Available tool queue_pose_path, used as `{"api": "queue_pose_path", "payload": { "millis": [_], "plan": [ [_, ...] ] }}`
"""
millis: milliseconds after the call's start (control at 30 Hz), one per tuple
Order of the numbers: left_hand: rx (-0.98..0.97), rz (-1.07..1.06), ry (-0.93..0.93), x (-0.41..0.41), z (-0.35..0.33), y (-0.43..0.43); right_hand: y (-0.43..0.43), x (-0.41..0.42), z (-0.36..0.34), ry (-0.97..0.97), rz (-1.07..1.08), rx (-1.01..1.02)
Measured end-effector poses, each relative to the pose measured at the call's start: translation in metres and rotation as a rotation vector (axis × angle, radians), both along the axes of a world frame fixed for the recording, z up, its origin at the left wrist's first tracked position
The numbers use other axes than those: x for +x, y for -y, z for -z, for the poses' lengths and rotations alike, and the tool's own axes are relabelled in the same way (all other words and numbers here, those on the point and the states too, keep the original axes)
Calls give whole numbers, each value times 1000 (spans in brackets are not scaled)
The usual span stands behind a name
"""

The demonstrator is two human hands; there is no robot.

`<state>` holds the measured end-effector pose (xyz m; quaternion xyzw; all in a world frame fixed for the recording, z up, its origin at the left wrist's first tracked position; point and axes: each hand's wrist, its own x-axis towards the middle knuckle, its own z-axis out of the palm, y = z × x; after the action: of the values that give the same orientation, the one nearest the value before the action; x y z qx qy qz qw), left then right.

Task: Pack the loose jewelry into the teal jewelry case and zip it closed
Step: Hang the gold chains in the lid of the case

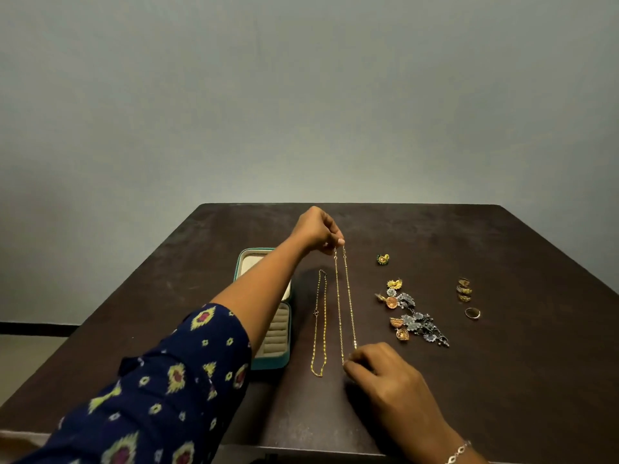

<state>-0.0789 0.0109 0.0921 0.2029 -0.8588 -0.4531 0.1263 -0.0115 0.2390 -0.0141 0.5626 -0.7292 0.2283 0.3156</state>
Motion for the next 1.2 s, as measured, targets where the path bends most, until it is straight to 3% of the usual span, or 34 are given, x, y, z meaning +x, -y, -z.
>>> {"api": "queue_pose_path", "payload": {
  "millis": [600, 967, 1200],
  "plan": [
    [-271, 59, 208, -39, 64, 7, 7, -6, 19, 92, 100, 89],
    [-226, 15, 272, -40, 73, 8, 5, -6, 15, 134, 62, 95],
    [-206, 27, 201, -38, 65, 5, 3, -7, 17, 204, 35, 98]
  ]
}}
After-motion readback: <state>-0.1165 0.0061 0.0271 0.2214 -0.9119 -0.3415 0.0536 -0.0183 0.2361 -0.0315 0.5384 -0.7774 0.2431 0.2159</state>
